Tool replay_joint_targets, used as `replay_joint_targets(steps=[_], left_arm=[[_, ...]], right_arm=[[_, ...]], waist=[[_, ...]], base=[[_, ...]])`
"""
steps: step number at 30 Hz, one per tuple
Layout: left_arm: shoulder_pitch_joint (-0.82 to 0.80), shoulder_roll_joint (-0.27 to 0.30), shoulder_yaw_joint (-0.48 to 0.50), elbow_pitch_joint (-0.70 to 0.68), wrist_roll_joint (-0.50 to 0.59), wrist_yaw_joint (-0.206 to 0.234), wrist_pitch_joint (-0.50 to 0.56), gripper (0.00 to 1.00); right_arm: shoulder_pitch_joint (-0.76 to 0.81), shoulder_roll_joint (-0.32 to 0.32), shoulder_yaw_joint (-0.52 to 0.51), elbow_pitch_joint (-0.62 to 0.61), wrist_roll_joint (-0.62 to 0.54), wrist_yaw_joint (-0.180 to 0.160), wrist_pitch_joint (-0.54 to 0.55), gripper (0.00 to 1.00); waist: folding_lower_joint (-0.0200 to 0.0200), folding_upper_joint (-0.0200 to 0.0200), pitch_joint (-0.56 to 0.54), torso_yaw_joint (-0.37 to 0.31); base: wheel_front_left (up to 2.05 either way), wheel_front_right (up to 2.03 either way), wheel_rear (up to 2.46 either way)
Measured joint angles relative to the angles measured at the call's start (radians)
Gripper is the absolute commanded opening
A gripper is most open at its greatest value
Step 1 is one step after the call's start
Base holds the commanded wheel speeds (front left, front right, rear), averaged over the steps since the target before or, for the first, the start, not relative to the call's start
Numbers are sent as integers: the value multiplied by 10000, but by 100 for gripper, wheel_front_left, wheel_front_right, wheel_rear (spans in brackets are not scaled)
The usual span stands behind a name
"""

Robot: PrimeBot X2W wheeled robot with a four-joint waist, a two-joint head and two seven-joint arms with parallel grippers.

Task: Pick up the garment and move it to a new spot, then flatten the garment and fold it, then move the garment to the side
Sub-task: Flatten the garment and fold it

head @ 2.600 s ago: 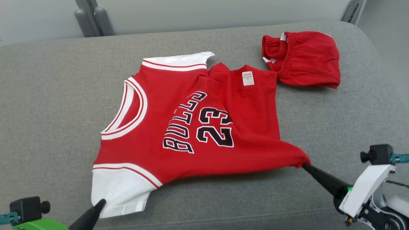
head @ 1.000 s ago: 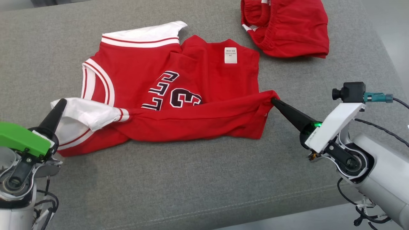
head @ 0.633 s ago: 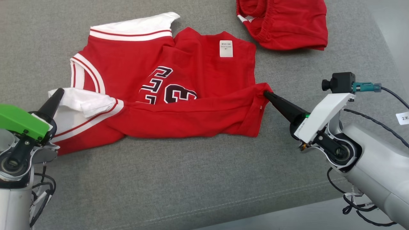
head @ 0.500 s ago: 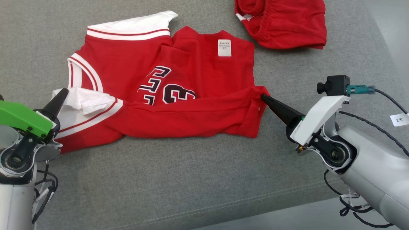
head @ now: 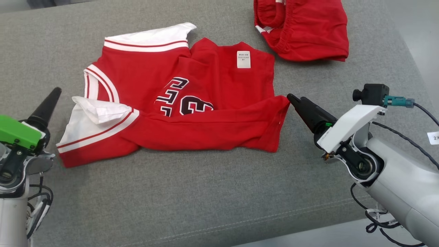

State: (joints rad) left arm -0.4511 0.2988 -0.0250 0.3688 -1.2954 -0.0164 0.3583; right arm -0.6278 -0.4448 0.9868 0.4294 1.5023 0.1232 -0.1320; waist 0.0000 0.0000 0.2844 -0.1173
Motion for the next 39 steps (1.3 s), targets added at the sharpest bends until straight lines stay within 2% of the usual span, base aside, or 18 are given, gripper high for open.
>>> replay_joint_targets(steps=[3,7,14,17,24,32,39], left_arm=[[24,192,339,36,17,-247,-410,100],[299,541,337,-222,585,-650,-1001,100],[1523,577,-531,-706,2029,-886,-1902,100],[2056,491,-817,-989,2587,-888,-2401,100],[2747,-232,-1593,-1202,3392,-894,-3283,100],[3176,-414,-1902,-976,3992,-865,-3877,100],[3198,-382,-1956,-644,4483,-614,-4286,100]], right_arm=[[202,-2,-12,12,-165,0,-368,100],[564,-40,92,-100,-261,0,-612,100],[1431,-21,731,-383,-407,0,-612,100],[1630,-8,940,-489,-506,0,-629,100],[1662,56,1283,-395,-926,0,-700,100],[1647,247,1494,295,-1210,0,-702,100],[1602,502,1526,545,-1208,0,-704,100]], waist=[[0,0,-204,61],[0,0,-377,114],[0,0,-701,179],[0,0,-809,215],[0,0,-860,357],[0,0,-875,483],[0,0,-881,578]], base=[[0,0,0],[0,0,0],[0,0,0],[0,0,0],[0,0,0],[0,0,0],[0,0,0]])
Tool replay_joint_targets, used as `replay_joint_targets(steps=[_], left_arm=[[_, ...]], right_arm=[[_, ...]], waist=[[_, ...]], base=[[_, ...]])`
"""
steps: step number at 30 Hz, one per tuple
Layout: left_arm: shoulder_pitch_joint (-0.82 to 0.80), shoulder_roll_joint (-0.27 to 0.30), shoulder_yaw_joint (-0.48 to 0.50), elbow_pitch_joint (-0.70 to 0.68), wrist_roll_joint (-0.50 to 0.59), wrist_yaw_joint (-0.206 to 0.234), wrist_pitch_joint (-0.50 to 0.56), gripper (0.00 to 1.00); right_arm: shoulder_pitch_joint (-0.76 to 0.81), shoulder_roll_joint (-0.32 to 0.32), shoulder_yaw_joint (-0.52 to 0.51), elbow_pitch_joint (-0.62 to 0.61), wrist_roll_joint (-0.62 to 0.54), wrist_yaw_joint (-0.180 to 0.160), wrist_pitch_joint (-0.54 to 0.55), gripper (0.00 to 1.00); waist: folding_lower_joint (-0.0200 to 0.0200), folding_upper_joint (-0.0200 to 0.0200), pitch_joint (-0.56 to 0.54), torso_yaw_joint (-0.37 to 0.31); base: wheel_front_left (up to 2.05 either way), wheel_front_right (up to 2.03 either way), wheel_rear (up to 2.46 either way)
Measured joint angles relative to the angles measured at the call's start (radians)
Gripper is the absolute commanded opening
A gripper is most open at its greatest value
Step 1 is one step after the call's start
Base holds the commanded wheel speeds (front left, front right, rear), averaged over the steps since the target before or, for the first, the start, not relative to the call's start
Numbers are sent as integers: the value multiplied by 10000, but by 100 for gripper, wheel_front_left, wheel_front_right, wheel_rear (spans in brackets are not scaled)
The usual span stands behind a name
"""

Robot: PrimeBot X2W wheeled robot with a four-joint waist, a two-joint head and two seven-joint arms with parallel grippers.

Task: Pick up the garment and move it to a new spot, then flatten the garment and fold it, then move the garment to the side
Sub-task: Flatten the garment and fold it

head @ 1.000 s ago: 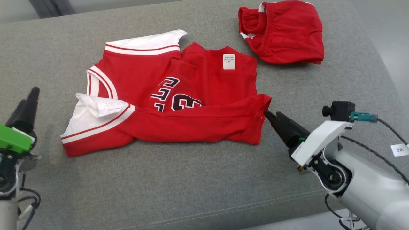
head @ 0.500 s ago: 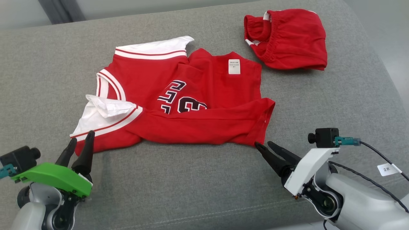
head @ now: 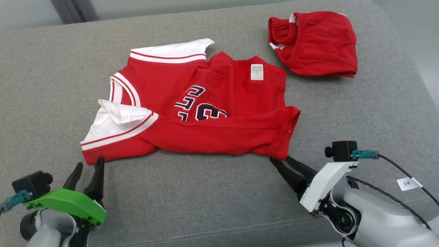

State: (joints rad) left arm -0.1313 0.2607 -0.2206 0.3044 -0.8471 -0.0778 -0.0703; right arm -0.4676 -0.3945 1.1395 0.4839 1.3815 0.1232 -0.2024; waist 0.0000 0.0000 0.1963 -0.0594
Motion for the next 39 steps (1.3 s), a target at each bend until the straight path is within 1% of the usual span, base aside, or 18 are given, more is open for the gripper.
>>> replay_joint_targets(steps=[4,7,9,10,11,14,16,17,18,21,22,23,24,25,26,28,29,39], left_arm=[[-2,13,-21,303,136,215,-77,100],[-14,33,-31,573,161,288,-150,100],[-39,31,-33,729,163,313,-192,100],[-86,27,-31,876,163,314,-203,100],[-129,25,-21,949,163,326,-205,100],[-351,31,-46,1170,167,339,-234,100],[-553,38,-59,1283,270,337,-276,100],[-644,38,-63,1346,330,336,-276,100],[-723,36,-73,1400,362,320,-276,100],[-925,27,-186,1685,372,247,-228,100],[-964,25,-190,1760,387,245,-228,100],[-999,27,-188,1829,391,236,-226,100],[-1033,27,-190,1921,393,234,-213,100],[-1033,27,-190,1921,393,234,-213,91],[-1070,31,-196,2008,393,176,-184,65],[-1151,35,-215,2119,393,157,-173,27],[-1166,35,-222,2153,393,150,-174,0],[-1196,31,-188,2378,393,-86,-393,0]], right_arm=[[-145,173,73,77,-2,0,-52,100],[-247,244,98,107,-12,0,-54,93],[-301,293,136,140,-15,0,-54,82],[-373,343,173,174,-29,0,-54,73],[-411,374,201,176,-54,0,-52,50],[-514,433,249,197,-102,0,-52,40],[-599,441,255,232,-102,0,-52,36],[-628,449,259,244,-102,0,-52,33],[-643,454,265,251,-102,0,-52,26],[-671,481,270,311,-102,0,-54,20],[-674,483,272,334,-102,0,-54,11],[-679,487,278,347,-102,0,-54,0],[-689,499,288,357,-102,0,-54,0],[-689,499,288,357,-102,0,-54,0],[-710,508,303,366,-102,0,-54,0],[-777,535,314,387,-102,0,-54,0],[-791,543,314,389,-102,0,-56,0],[-791,491,238,470,-98,0,-176,0]], waist=[[0,0,27,23],[0,0,69,17],[0,0,105,6],[0,0,141,-9],[0,0,163,-22],[0,0,249,-76],[0,0,312,-112],[0,0,342,-132],[0,0,370,-152],[0,0,438,-205],[0,0,450,-217],[0,0,461,-228],[0,0,471,-239],[0,0,471,-239],[0,0,480,-250],[0,0,489,-273],[0,0,489,-284],[0,0,325,-280]], base=[[0,0,0],[0,0,0],[0,0,0],[0,0,0],[0,0,0],[0,0,0],[0,0,0],[0,0,0],[0,0,0],[0,0,0],[0,0,0],[0,0,0],[0,0,0],[0,0,0],[0,0,0],[0,0,0],[0,0,0],[0,0,0]])
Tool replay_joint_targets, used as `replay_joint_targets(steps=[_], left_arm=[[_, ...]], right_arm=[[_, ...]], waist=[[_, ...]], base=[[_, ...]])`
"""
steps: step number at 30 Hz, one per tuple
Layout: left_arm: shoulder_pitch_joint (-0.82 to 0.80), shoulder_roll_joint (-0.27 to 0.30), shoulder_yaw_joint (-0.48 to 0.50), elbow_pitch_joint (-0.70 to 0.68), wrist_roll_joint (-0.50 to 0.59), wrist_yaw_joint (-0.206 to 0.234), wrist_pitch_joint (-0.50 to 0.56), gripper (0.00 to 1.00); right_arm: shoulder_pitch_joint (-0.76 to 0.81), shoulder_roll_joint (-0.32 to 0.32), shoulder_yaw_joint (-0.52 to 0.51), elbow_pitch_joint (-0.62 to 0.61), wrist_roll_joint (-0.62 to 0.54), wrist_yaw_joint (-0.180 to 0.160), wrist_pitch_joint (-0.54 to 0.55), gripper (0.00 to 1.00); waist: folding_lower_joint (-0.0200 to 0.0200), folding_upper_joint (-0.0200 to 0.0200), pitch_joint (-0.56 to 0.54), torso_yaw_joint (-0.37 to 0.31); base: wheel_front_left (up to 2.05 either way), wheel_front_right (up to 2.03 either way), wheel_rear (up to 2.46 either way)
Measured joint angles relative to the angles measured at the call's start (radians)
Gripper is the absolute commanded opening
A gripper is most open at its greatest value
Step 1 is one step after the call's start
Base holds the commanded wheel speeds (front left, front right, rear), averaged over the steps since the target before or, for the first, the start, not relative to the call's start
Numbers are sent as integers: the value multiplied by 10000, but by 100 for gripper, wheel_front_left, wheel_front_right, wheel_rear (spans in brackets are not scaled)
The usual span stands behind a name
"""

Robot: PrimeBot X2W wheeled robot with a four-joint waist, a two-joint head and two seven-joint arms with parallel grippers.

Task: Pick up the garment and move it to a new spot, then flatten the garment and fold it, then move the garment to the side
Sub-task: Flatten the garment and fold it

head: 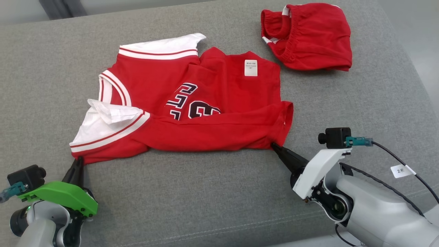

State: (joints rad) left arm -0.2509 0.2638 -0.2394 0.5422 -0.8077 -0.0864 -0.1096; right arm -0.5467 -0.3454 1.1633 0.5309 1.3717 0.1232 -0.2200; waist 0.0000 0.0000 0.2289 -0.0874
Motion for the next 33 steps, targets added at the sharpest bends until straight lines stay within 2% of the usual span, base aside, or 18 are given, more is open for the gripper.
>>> replay_joint_targets(steps=[11,22,33], left_arm=[[3,397,274,-470,58,-73,-677,0],[581,479,393,-593,23,-73,-688,0],[1556,499,405,-742,-81,-67,-458,0]], right_arm=[[3,-642,-71,-242,2,0,-96,0],[51,-1417,56,-1262,23,2,-98,0],[692,-2458,391,-2140,451,12,31,0]], waist=[[0,0,-280,165],[0,0,-431,171],[0,0,-665,173]], base=[[0,0,0],[0,0,0],[0,0,0]])
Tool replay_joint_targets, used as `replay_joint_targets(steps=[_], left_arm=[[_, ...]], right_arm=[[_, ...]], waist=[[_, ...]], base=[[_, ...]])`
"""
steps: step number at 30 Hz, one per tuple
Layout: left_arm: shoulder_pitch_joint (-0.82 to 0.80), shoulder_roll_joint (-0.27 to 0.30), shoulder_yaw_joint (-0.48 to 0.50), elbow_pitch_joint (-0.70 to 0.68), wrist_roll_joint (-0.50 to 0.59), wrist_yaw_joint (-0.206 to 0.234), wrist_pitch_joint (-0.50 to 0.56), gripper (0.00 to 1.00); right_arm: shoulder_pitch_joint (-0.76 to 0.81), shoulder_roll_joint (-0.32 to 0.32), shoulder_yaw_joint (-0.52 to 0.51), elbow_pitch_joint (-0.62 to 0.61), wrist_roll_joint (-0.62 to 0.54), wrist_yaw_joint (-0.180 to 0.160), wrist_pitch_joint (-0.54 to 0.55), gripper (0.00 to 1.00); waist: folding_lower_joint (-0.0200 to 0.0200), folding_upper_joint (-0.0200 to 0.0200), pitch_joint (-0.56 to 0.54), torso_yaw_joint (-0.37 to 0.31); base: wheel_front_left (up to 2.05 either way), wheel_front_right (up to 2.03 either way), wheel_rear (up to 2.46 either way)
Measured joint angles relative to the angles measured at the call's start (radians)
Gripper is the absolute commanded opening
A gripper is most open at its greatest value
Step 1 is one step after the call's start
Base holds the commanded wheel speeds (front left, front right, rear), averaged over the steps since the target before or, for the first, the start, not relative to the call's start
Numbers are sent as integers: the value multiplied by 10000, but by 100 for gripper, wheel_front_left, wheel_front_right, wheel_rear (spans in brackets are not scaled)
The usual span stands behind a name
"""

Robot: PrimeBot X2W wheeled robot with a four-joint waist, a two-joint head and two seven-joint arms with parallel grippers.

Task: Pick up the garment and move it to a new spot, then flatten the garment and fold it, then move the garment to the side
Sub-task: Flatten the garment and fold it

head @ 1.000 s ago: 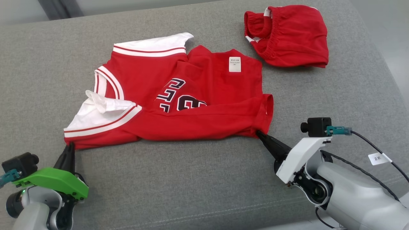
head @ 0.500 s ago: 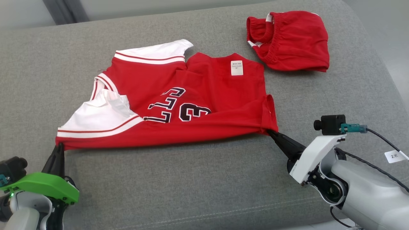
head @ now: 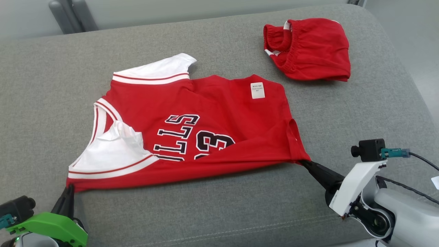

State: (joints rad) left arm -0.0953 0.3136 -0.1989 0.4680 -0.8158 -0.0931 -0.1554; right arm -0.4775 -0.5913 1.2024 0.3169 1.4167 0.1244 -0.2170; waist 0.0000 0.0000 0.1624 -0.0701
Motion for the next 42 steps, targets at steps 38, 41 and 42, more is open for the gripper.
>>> replay_joint_targets(steps=[38,41,42], left_arm=[[1833,472,-293,-2654,-619,771,1994,100],[1833,491,-288,-2778,-619,899,2067,100],[1836,520,-288,-2828,-616,949,2105,100]], right_arm=[[800,-1237,10,-1030,1244,0,897,100],[799,-1250,-44,-959,1243,0,830,100],[797,-1267,-67,-901,1227,0,796,100]], waist=[[0,0,-54,476],[0,0,-56,471],[0,0,-59,466]], base=[[0,0,0],[0,0,0],[0,0,0]])
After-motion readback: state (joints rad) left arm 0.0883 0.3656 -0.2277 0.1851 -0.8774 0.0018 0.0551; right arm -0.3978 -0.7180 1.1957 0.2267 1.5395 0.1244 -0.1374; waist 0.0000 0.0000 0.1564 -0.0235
